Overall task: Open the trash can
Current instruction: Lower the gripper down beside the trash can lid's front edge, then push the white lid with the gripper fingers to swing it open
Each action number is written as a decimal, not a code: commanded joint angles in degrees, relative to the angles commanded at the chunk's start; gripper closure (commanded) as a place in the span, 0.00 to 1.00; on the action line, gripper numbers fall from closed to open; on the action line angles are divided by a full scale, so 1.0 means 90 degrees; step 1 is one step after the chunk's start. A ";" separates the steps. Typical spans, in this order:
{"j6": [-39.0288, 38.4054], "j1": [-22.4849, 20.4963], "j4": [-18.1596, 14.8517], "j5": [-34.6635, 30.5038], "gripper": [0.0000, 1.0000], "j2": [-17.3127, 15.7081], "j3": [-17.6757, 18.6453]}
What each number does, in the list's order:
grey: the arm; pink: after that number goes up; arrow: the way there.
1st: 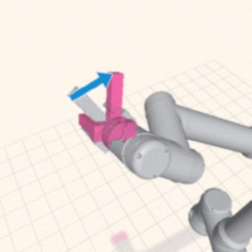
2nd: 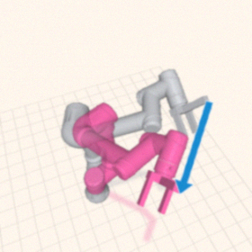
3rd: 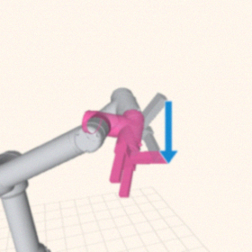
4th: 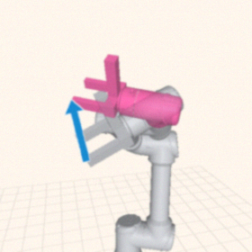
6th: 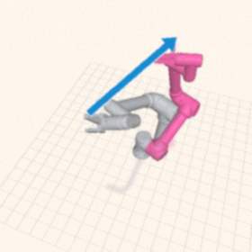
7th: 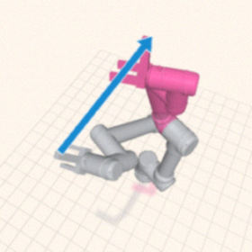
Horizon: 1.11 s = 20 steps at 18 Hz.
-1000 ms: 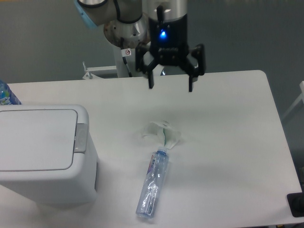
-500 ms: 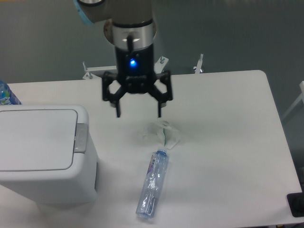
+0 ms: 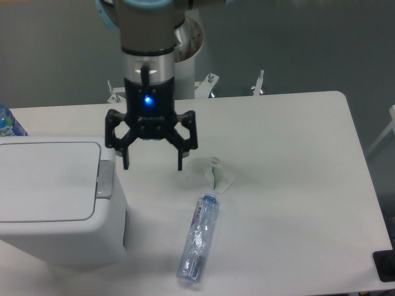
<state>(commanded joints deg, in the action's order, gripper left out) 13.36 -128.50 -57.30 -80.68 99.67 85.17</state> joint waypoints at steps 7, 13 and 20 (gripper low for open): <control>-0.0010 0.0098 0.0000 0.0000 0.00 0.0059 0.0010; 0.0000 0.0098 0.0000 0.0000 0.00 0.0078 0.0010; 0.0000 0.0098 0.0000 0.0000 0.00 0.0137 0.0010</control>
<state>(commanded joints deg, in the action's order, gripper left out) 13.36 -127.62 -57.30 -80.68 100.90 85.25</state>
